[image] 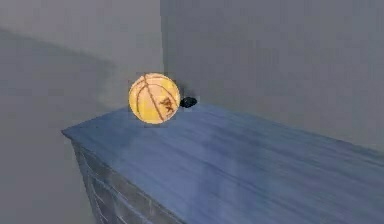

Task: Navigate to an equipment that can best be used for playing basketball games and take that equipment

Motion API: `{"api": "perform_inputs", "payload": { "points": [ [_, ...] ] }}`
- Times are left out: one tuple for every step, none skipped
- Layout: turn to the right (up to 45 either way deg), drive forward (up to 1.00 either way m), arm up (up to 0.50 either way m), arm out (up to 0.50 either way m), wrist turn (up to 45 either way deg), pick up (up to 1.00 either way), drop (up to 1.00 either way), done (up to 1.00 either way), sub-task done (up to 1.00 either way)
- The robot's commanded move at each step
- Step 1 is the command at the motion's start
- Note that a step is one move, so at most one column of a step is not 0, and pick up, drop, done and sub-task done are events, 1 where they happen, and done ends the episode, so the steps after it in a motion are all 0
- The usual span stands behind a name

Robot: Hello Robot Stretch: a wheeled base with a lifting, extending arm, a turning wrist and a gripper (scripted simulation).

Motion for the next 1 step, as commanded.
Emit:
{"api": "perform_inputs", "payload": {
  "points": [
    [-45.0, 0.00, 0.00, 0.00, 0.0, 0.00, 0.00, 0.00, 0.00]
  ]
}}
